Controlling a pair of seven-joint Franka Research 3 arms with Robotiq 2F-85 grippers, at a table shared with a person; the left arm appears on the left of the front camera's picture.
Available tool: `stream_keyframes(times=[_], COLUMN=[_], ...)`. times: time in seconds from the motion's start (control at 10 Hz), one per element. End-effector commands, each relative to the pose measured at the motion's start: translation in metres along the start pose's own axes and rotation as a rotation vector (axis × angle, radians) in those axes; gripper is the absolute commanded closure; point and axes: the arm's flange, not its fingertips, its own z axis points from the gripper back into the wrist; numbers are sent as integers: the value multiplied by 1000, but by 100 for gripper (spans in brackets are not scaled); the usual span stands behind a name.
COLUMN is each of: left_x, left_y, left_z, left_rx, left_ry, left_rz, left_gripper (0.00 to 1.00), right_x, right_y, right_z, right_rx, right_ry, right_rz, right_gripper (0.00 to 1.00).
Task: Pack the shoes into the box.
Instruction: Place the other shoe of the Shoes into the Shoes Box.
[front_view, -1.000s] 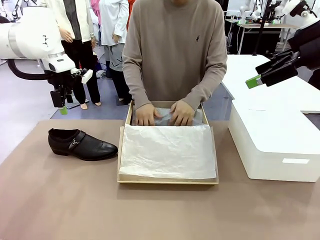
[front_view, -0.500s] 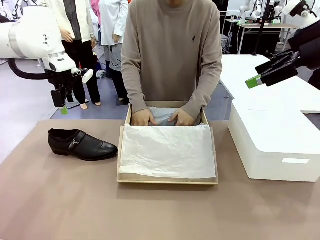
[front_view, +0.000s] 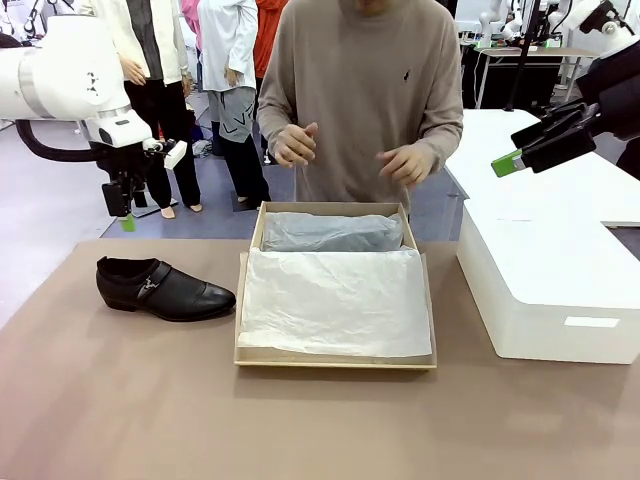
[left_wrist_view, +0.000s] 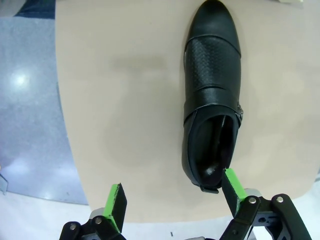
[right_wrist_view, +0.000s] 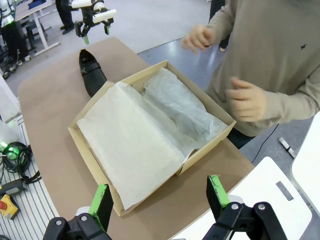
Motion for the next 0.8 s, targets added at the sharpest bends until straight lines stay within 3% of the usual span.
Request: stream_keyframes(times=[0.0, 0.7], left_x=[-10, -24], left_y=[-9, -15], left_z=[-18, -59], left_rx=[12, -18], left_ry=[15, -10], left_rz=[0, -2], left_gripper=[0, 0], right_x=[0, 0], right_y=[0, 0], right_z=[-1, -1], right_rx=[12, 12], right_ry=[-15, -15], right_rz=[-2, -2], right_gripper=[0, 0])
